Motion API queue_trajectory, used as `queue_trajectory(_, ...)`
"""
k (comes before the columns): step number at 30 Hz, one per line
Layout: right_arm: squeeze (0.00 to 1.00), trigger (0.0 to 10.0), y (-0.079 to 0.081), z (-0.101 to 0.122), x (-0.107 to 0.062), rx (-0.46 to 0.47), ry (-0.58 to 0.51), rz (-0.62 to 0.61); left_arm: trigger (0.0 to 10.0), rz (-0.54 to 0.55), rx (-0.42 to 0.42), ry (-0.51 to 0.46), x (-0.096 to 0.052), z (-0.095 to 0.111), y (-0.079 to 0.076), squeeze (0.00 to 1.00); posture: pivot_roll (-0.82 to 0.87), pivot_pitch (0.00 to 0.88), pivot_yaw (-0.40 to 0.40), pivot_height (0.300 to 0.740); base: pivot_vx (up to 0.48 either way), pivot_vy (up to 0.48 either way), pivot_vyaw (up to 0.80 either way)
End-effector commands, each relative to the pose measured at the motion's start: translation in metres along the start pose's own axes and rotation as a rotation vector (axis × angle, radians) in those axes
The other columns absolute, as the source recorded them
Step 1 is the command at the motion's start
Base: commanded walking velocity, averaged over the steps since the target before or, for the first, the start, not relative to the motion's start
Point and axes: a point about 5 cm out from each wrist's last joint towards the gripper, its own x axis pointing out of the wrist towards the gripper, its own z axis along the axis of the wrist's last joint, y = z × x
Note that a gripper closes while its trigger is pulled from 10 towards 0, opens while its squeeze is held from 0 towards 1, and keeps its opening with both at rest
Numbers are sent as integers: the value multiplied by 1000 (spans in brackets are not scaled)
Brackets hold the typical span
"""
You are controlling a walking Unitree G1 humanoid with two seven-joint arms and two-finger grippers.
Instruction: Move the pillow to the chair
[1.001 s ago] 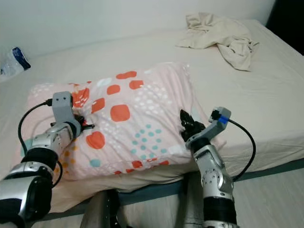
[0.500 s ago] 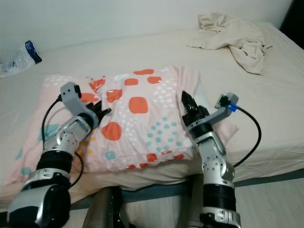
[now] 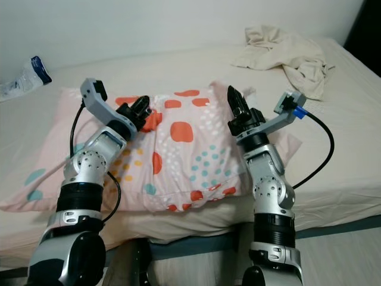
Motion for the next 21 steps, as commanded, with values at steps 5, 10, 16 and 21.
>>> queue_trajectory(5, 0, 0, 8, 2, 4, -11, -10, 46, 0, -31, 2, -19, 1, 4, -9, 0, -118, 82, 116, 546, 0, 0, 0)
queue_trajectory(10, 0, 0, 8, 3, 4, -8, -14, 44, 0, -47, -16, -32, 0, 10, -15, 0, -117, 79, 120, 546, 0, 0, 0)
queue_trajectory(16, 0, 0, 9, 8, 3, -15, -25, 49, 0, -301, -80, 55, -5, 3, -51, 0, -117, 79, 120, 546, 0, 0, 0)
queue_trajectory(21, 0, 0, 9, 11, 1, -22, -28, 50, 0, -428, -64, 165, -18, -13, -65, 0, -121, 88, 123, 546, 0, 0, 0)
